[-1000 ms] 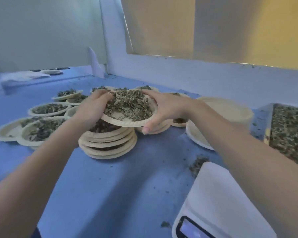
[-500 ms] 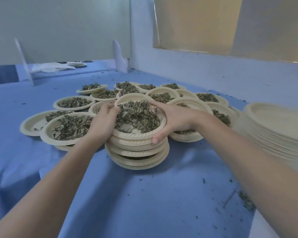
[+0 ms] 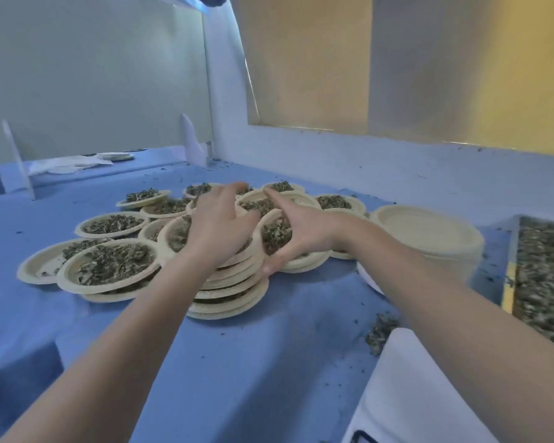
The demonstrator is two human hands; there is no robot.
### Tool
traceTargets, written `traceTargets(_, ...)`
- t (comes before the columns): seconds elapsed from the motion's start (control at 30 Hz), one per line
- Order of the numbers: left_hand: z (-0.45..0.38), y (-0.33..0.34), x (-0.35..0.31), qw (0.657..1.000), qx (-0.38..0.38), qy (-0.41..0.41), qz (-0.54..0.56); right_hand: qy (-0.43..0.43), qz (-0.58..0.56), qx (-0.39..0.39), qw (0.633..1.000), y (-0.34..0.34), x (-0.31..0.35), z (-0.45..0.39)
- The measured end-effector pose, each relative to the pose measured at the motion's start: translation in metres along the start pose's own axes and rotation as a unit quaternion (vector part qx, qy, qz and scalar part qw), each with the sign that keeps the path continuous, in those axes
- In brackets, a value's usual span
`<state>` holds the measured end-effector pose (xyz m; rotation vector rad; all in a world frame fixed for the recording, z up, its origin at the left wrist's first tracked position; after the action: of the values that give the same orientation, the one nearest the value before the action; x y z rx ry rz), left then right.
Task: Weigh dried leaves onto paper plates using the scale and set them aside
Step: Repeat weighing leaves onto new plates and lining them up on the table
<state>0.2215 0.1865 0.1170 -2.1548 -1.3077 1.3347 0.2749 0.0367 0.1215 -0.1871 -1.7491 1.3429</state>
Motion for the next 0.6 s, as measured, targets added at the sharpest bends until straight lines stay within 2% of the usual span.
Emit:
traceTargets(0.1,0.004,0.039,-0.052,0.996,0.040,0.035,0.069,0.010,-0.011,-0.035,0.999,-0.023,-0.012,0.032)
traceTargets(0.2,0.006,0.080,-0.099,0.987,0.081,0.023,0.137,0.055,0.005,-0.074,0.996,-0.053,-0.044,0.075)
traceTargets(0.3,0.007,0.120,-0.139,0.979,0.125,0.023,0.160,0.113,0.051,-0.115,0.986,-0.082,-0.083,0.121)
traceTargets(0.4,0.004,0.156,-0.164,0.980,0.149,-0.012,0.129,0.172,0.068,-0.124,0.975,-0.099,-0.118,0.157)
traceTargets(0.5,-0.001,0.180,-0.175,0.989,0.142,-0.042,0.017,0.213,0.076,-0.135,0.965,-0.103,-0.147,0.171)
traceTargets(0.6,-0.006,0.193,-0.174,0.990,0.118,-0.070,-0.013,0.217,0.012,-0.138,0.966,-0.099,-0.164,0.176)
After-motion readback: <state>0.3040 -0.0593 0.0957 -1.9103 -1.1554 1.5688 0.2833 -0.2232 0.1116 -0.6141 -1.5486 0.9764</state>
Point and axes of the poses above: each hand's wrist, its own z-axis away from the middle knuckle, its own y-axis out of the palm, x = y × z, the point moved 2 cm from there along -z, towards the middle knuckle, and after that the axes turned 1 degree about -z, right-handed, at the moved point
